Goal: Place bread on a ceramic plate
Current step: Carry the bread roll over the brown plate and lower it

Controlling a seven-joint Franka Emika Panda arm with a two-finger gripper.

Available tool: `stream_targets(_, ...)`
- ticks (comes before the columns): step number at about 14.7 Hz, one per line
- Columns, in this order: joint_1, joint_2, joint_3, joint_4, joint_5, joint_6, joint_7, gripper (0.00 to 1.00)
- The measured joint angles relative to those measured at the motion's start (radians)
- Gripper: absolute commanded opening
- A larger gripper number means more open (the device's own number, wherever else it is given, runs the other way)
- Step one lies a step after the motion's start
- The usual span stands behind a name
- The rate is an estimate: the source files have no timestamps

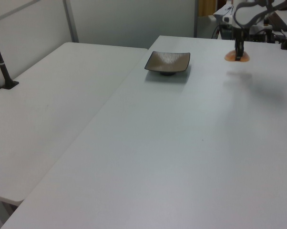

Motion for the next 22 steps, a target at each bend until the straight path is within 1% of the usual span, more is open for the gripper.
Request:
stream_targets(2,0.001,-0.012,0.031,0.059,0.004,-0.023,0.011,0.27)
stream_targets(5,0.003,-0.013,0.061,0.137,0.018,-0.060,0.036,0.29)
stream_targets(8,0.012,-0.008,0.079,0.172,0.063,-0.063,0.095,0.29)
stream_targets(10,0.035,0.006,0.081,0.203,0.108,-0.051,0.123,0.29)
stream_targets(12,0.055,0.029,0.082,0.224,0.169,0.024,0.133,0.29)
stream_targets(13,0.064,0.046,0.082,0.231,0.187,0.076,0.137,0.29)
stream_targets(14,0.075,0.077,0.082,0.244,0.197,0.144,0.149,0.29)
stream_targets(16,0.089,0.135,0.082,0.278,0.199,0.223,0.186,0.29)
stream_targets(19,0.110,0.257,0.083,0.364,0.199,0.384,0.253,0.29)
stream_targets(22,0.128,0.385,0.083,0.457,0.199,0.479,0.284,0.29)
